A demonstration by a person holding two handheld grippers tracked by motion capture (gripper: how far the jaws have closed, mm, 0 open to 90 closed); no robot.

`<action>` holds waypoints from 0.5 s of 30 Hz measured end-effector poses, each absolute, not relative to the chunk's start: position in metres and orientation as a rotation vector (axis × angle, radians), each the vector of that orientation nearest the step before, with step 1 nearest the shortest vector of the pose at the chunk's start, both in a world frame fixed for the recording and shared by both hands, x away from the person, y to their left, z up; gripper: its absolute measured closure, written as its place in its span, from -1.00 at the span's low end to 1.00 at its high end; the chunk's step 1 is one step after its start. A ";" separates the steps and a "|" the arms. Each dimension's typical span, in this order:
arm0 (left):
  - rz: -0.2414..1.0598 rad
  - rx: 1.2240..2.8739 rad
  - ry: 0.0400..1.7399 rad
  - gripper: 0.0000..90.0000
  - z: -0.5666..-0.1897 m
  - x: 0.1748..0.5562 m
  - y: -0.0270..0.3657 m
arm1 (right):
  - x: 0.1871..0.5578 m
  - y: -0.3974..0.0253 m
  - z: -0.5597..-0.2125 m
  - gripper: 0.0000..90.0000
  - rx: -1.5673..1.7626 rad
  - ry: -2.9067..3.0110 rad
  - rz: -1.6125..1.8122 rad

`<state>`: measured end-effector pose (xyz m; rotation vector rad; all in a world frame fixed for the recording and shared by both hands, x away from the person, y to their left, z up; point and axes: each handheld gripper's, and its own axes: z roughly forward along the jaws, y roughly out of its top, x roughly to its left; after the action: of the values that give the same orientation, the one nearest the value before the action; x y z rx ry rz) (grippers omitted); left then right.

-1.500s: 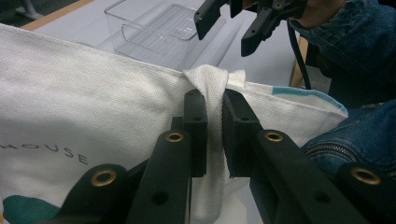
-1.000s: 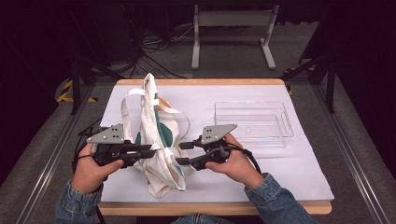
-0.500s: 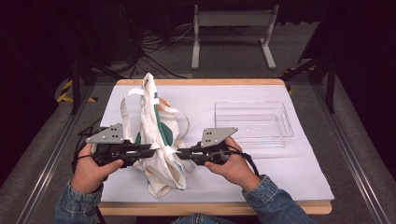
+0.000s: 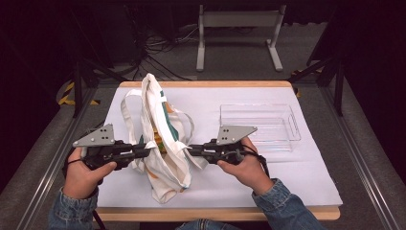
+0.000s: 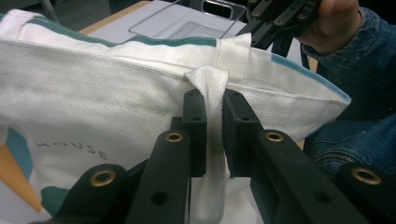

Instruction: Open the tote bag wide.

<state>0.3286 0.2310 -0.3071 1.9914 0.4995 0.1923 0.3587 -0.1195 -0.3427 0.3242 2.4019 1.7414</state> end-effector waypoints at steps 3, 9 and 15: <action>0.207 1.976 0.518 0.80 -0.304 0.326 0.238 | 0.359 -0.125 -0.339 0.93 0.335 2.379 1.741; 0.249 1.966 0.557 0.80 -0.302 0.322 0.252 | 0.359 -0.137 -0.333 0.94 0.366 2.347 1.726; 0.261 1.957 0.585 0.81 -0.301 0.319 0.262 | 0.360 -0.148 -0.330 0.94 0.399 2.323 1.714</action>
<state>0.3195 0.2623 -0.3005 1.9569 0.5855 0.2609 0.3599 -0.1484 -0.3297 0.3992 2.3229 1.7138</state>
